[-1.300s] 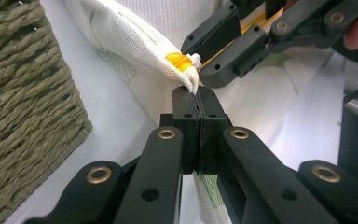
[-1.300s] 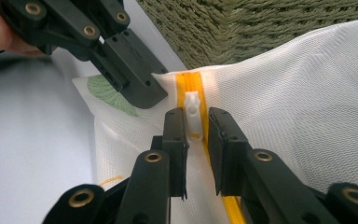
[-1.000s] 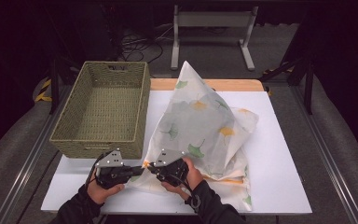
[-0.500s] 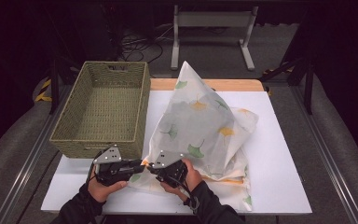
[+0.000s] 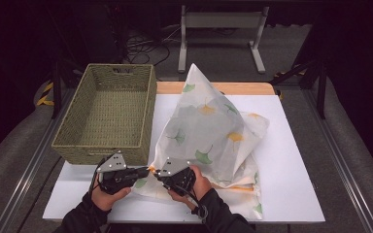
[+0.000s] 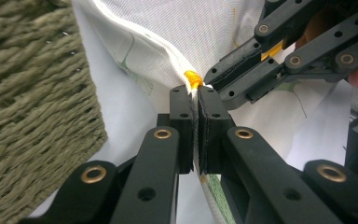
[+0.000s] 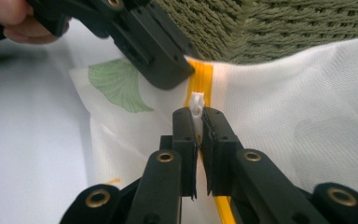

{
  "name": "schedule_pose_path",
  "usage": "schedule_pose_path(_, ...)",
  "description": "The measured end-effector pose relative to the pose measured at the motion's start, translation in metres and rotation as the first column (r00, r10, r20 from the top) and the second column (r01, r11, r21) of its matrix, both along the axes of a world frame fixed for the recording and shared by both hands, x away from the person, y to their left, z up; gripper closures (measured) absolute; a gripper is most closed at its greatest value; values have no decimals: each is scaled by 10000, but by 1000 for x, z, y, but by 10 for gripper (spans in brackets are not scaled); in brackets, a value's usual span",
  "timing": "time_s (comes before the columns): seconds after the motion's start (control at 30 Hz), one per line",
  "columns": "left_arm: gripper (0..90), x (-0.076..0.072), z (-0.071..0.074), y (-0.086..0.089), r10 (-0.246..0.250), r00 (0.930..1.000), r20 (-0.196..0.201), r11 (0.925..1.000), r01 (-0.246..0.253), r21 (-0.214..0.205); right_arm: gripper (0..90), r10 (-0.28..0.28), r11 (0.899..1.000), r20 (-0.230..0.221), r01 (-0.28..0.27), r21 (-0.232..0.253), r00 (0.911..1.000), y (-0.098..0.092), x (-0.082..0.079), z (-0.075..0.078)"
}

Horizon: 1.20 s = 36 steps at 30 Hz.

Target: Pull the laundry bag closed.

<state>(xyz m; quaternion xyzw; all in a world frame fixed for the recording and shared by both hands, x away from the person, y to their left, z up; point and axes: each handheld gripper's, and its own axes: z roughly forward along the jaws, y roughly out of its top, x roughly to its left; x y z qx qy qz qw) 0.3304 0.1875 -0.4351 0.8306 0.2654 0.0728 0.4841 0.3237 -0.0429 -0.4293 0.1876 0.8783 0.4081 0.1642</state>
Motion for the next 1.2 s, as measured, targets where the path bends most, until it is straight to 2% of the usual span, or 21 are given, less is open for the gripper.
schedule_pose_path(0.17, 867, -2, 2, 3, 137, 9999, -16, 9999, -137, -53, 850, -49, 9998, -78, 47, -209, 10000, -2, -1, 1)
schedule_pose_path(0.2, 867, -2, 3, 4, 156, 9998, 113, 9999, -156, -4, 850, -28, 9993, -119, 24, -373, 9999, -4, -1, 1)
schedule_pose_path(0.23, 868, -3, 3, 5, 201, 9998, 6, 9997, -201, -154, 849, -30, 9990, -106, 25, -450, 9999, -5, -2, 2)
schedule_pose_path(0.3, 868, -3, 4, 10, 298, 9995, 133, 9995, -297, -91, 850, -30, 9975, -141, 20, -707, 9999, -10, -3, 1)
schedule_pose_path(0.43, 868, -4, 2, 12, 391, 9992, -25, 9992, -391, -105, 849, -149, 9945, -469, 99, -1044, 9988, -31, -7, -4)
schedule_pose_path(0.47, 869, -4, 2, 13, 358, 9993, 94, 9994, -358, -1, 849, -173, 9931, -522, 111, -1165, 9985, -38, -8, -5)
schedule_pose_path(0.6, 869, -5, 2, 16, 499, 9987, 55, 9988, -499, -18, 848, -280, 9898, -599, 193, -1413, 9978, -56, -13, -3)
schedule_pose_path(0.8, 869, -5, -1, 25, 723, 9974, 67, 9973, -724, 91, 848, -518, 9833, -829, 363, -1786, 9952, -99, -23, 1)
schedule_pose_path(0.87, 870, -6, -2, 25, 768, 9970, 6, 9970, -768, 67, 848, -697, 9779, -846, 514, -2025, 9940, -115, -27, 0)
schedule_pose_path(0.93, 870, -7, -2, 27, 820, 9966, 50, 9964, -821, 220, 848, -877, 9771, -891, 682, -2018, 9922, -127, -29, 0)
schedule_pose_path(1.0, 870, -7, -4, 27, 855, 9963, -78, 9963, -854, 132, 848, -1036, 9778, -1021, 826, -1926, 9894, -142, -31, 1)
schedule_pose_path(1.03, 870, -7, -3, 28, 881, 9961, -11, 9959, -880, 215, 847, -1123, 9779, -1045, 912, -1882, 9882, -148, -32, 1)
schedule_pose_path(1.2, 871, -9, -4, 33, 987, 9951, 25, 9946, -987, 316, 848, -1248, 9750, -1004, 1033, -1965, 9871, -163, -37, 0)
